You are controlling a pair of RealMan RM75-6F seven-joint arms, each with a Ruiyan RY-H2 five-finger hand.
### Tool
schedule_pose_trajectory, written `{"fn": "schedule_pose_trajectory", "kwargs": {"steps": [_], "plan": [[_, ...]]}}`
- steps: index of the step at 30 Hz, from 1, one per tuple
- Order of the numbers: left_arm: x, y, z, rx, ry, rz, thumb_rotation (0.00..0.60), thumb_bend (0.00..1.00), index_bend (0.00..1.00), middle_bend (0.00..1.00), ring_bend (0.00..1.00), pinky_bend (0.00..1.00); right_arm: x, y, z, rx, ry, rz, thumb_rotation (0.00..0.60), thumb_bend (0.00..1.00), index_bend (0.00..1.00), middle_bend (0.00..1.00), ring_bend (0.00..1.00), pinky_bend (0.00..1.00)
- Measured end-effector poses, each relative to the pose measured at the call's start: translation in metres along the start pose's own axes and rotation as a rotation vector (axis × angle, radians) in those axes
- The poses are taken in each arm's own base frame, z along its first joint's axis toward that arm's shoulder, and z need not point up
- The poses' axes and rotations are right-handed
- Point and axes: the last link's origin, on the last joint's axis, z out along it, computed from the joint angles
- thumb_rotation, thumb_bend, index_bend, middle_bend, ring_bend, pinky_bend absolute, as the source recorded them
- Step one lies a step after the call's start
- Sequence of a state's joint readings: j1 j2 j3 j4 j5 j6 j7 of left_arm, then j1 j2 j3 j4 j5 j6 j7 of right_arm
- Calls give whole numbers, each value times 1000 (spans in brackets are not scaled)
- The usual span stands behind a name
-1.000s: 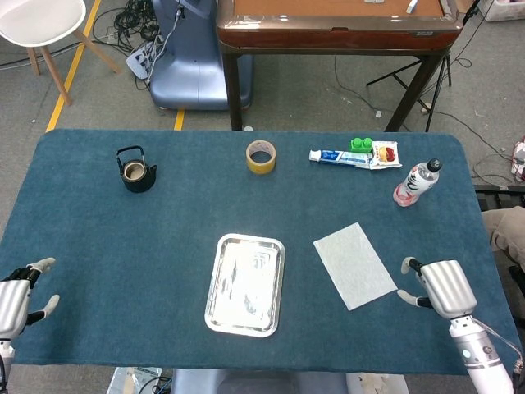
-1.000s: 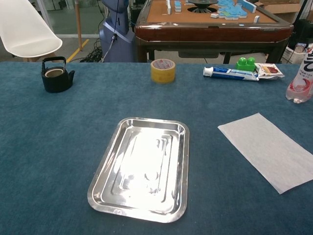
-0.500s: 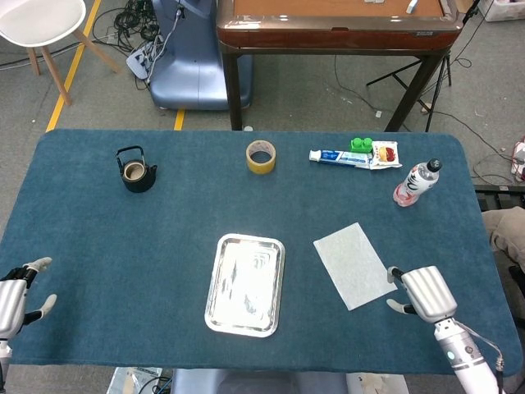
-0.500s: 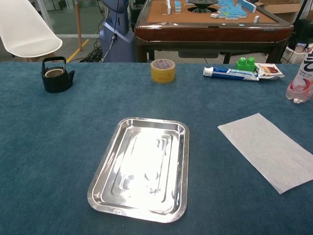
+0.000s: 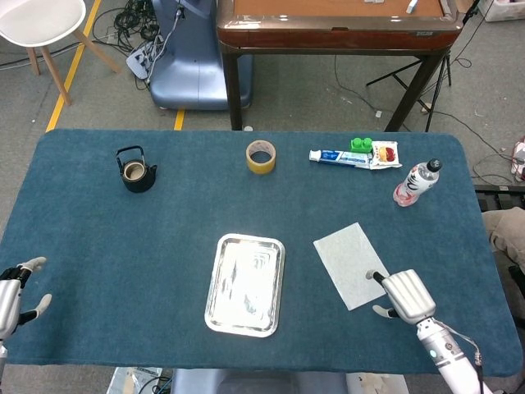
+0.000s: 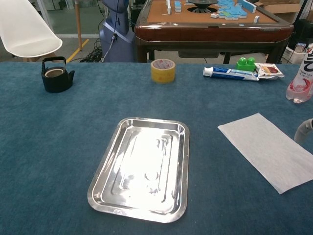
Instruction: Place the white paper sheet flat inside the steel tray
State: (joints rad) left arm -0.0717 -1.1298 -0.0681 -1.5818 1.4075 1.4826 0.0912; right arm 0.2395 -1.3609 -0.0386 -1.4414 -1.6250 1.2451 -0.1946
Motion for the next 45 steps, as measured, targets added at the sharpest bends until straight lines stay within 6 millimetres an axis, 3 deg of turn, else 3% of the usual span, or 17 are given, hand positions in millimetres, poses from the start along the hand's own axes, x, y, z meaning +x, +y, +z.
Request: {"fn": "schedule_pose_trajectory", "kwargs": {"steps": [45], "plan": [[5, -8, -2, 26, 5, -14, 600, 240, 254, 365, 351, 558, -41, -11, 25, 15, -60, -17, 600, 0, 361, 1000, 1000, 1000]]}}
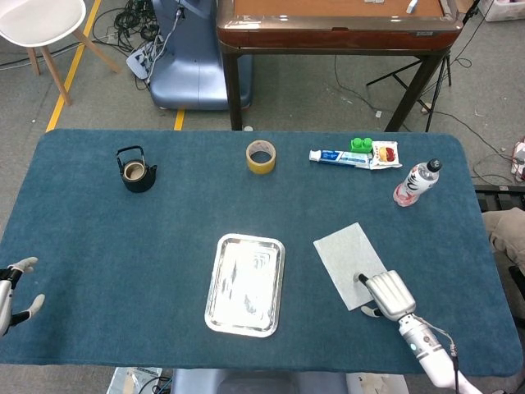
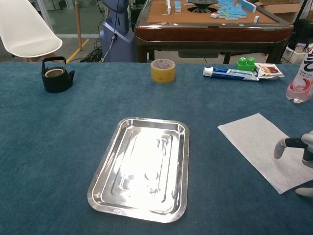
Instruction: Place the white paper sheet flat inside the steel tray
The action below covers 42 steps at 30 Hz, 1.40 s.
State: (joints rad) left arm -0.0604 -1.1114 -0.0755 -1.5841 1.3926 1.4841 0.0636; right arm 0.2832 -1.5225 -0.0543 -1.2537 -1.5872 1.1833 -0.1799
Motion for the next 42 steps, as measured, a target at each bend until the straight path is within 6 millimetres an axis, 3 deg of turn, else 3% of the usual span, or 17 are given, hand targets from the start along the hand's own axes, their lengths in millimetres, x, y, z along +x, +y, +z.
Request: {"fn": "schedule_pose_trajectory", "kwargs": {"steps": [25, 42], "plan": [[1, 0, -1, 3, 0, 2, 600, 240, 254, 365, 351, 558, -1, -3, 12, 1, 56, 20, 600, 1, 361, 1000, 1000, 1000], [1, -1, -2, 5, 2, 1, 600, 240, 254, 365, 351, 558, 3, -3, 15, 2, 82, 42, 600, 349, 411, 1000, 1000, 1000]]}}
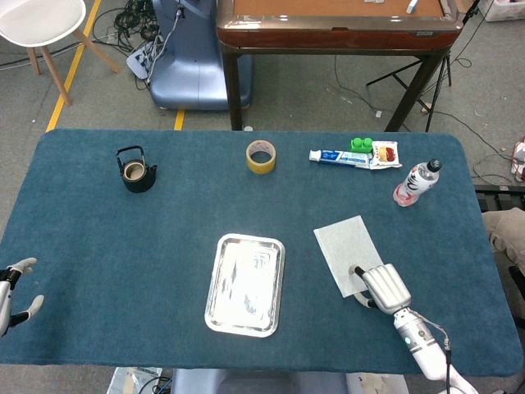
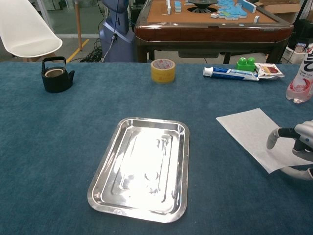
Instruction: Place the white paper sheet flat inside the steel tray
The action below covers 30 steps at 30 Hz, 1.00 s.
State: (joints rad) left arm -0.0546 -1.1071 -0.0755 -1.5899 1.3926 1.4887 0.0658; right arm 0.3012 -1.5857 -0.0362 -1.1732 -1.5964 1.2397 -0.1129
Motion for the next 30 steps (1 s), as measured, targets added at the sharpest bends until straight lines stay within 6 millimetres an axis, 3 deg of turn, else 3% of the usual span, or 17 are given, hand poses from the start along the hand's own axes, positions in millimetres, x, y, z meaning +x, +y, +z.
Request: {"fn": "schedule_pose_trajectory", "kwargs": {"steps": [21, 30], "plan": [[4, -1, -1, 2, 12, -1, 600, 240, 254, 365, 351, 558, 7, -8, 5, 17, 29, 39, 600, 570, 521, 1000, 1000, 1000], [5, -2, -2, 5, 18, 3, 600, 240, 254, 365, 351, 558, 21, -20, 16, -44, 110, 99, 600, 622, 543, 1000, 1000, 1000]]}}
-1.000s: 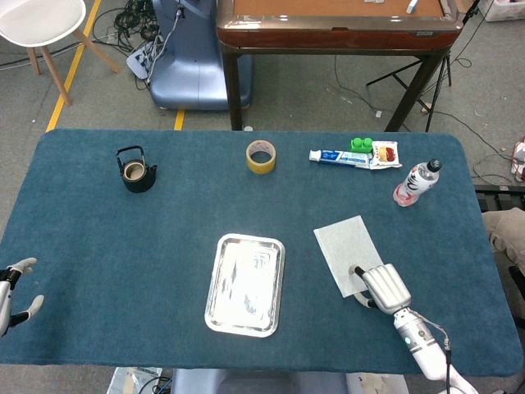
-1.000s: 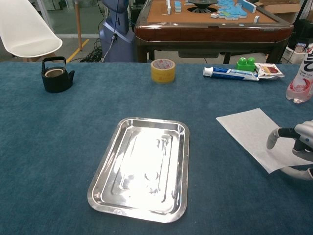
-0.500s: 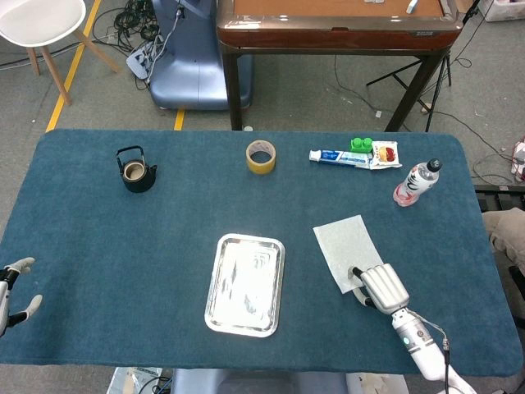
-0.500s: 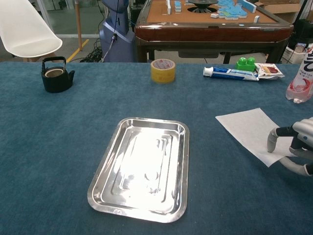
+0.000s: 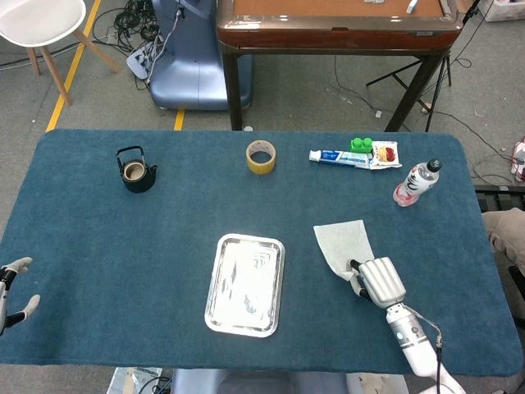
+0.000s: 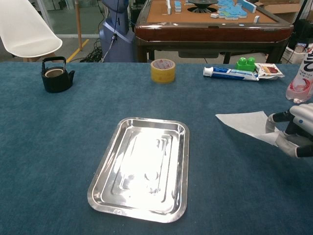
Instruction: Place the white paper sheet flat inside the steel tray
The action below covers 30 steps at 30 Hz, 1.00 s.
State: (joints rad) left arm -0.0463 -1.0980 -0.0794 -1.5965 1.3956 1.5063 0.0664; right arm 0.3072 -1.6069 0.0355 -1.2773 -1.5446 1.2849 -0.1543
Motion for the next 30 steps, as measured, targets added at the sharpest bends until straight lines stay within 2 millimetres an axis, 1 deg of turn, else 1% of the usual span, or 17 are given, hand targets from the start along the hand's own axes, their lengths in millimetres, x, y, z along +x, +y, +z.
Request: {"fn": "schedule_pose_trajectory", "kwargs": {"steps": [7, 20, 30], "plan": [[0, -1, 0, 2, 0, 1, 600, 240, 254, 366, 351, 558, 15, -15, 15, 1, 48, 13, 600, 626, 547, 1000, 1000, 1000], [0, -1, 0, 2, -6, 3, 600, 240, 254, 366, 351, 558, 45, -57, 46, 69, 85, -9, 600, 625, 547, 1000, 1000, 1000], [3, -7, 1, 21, 2, -2, 600, 240, 254, 366, 351, 558, 57, -87, 64, 104, 96, -18, 600, 625, 547, 1000, 1000, 1000]]}}
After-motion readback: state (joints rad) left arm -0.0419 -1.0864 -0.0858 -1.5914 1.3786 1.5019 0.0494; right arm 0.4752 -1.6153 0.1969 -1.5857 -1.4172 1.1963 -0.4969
